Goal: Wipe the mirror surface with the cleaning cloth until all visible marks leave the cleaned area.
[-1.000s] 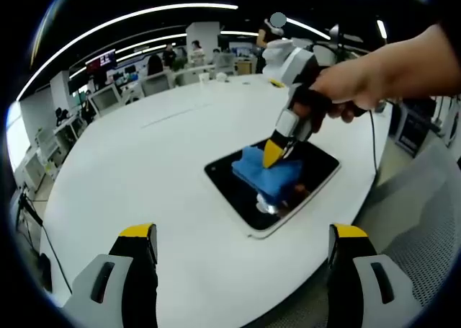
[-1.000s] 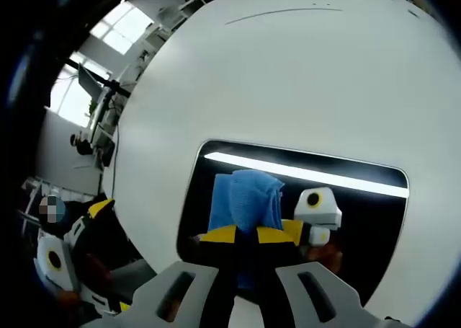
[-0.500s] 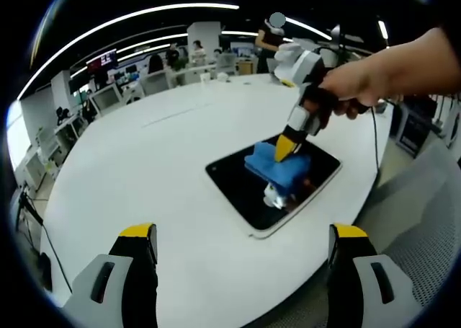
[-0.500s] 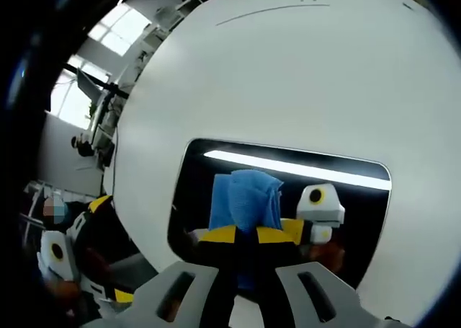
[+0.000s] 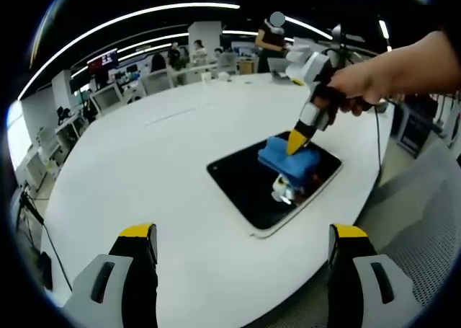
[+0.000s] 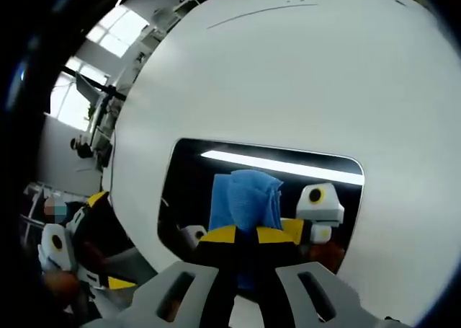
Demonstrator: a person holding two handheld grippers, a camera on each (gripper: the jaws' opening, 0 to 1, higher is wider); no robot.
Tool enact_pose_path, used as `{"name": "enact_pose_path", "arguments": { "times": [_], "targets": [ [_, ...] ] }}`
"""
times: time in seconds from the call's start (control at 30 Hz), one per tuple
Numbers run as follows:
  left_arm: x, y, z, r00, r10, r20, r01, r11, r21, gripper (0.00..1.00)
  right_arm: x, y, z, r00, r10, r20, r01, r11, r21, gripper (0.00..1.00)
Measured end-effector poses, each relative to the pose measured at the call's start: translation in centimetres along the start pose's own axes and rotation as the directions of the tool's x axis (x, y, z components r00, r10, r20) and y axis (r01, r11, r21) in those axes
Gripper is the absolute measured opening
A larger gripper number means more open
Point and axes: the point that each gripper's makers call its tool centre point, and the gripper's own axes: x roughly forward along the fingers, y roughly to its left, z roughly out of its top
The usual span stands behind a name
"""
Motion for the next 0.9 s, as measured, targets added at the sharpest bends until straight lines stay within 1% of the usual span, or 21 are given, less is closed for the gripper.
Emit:
{"name": "enact_pose_path", "arguments": {
  "times": [0.33, 0.73, 0.9],
  "targets": [
    [0.0, -0.1, -0.1, 1.000, -0.002, -0.006, 0.002, 1.000, 0.003, 0.99, -1.0, -1.2, -0.5, 1.000, -0.008, 0.007, 0.008, 1.000, 0.014, 0.02],
    [0.1, -0.1, -0.2, 1.000, -0.003, -0.013, 0.003, 1.000, 0.002, 0.99, -1.6, -2.6, -0.6, 1.000, -0.013, -0.008, 0.013, 1.000, 0.021, 0.02],
    [0.1, -0.1, -0.2, 1.000, -0.002, -0.013, 0.002, 1.000, 0.002, 0.99, -1.9, -3.5, -0.7, 1.000, -0.019, -0.013, 0.019, 0.999, 0.027, 0.02]
  ]
}}
